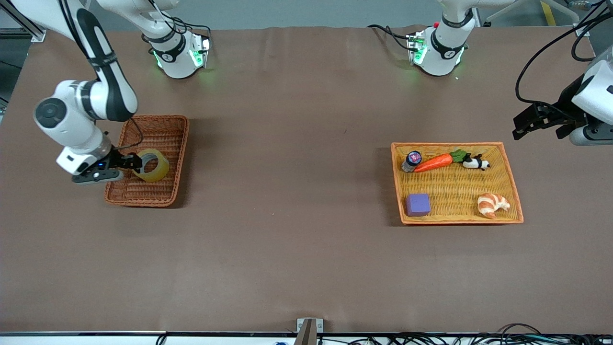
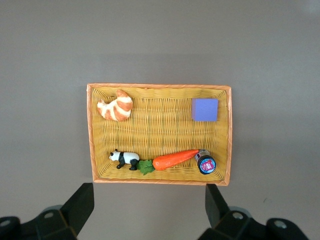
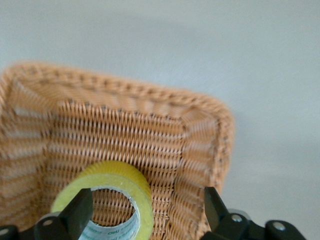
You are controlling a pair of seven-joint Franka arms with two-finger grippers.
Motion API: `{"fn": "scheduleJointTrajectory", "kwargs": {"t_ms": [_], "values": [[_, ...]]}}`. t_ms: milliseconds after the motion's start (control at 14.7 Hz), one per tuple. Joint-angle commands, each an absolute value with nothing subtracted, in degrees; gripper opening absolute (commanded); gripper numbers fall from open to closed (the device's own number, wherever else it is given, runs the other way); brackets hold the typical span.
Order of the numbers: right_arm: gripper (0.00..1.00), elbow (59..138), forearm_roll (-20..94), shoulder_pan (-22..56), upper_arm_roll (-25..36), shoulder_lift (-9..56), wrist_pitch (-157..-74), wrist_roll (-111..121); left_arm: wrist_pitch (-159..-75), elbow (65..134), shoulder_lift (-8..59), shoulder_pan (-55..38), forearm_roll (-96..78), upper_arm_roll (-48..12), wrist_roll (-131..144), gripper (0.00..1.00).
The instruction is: Move tape to another basket
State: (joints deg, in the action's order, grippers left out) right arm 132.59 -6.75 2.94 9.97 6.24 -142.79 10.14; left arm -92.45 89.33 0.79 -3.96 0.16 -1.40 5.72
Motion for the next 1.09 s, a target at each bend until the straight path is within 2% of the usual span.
{"fn": "scheduleJointTrajectory", "kwargs": {"t_ms": [0, 205, 409, 614, 955, 1023], "values": [[1.00, 125.1, -6.6, 3.3, 8.6, 3.2, -133.1, 4.9, -92.4, 88.8, 0.7, -3.9, 1.3, -1.3, 5.4, 0.98], [1.00, 118.9, -6.6, 2.6, 7.0, 1.1, -128.4, 3.8, -92.5, 88.7, 0.7, -3.9, 1.3, -1.3, 5.4, 0.98], [1.00, 109.1, -6.7, 0.9, 2.9, 1.2, -116.6, 0.4, -92.8, 88.6, 0.7, -3.9, 1.3, -1.2, 5.4, 0.98], [1.00, 98.0, -6.4, 2.3, 2.5, 1.7, -104.1, -2.6, -92.9, 88.7, 0.7, -3.9, 1.3, -1.2, 5.4, 0.98], [1.00, 84.3, -3.8, 2.4, 2.5, 1.8, -90.3, -1.9, -92.8, 88.7, 0.7, -3.9, 1.3, -1.2, 5.5, 0.98], [1.00, 83.6, -3.6, 2.3, 2.5, 1.9, -88.4, -1.8, -92.7, 88.6, 0.7, -3.9, 1.3, -1.2, 5.5, 0.98]]}}
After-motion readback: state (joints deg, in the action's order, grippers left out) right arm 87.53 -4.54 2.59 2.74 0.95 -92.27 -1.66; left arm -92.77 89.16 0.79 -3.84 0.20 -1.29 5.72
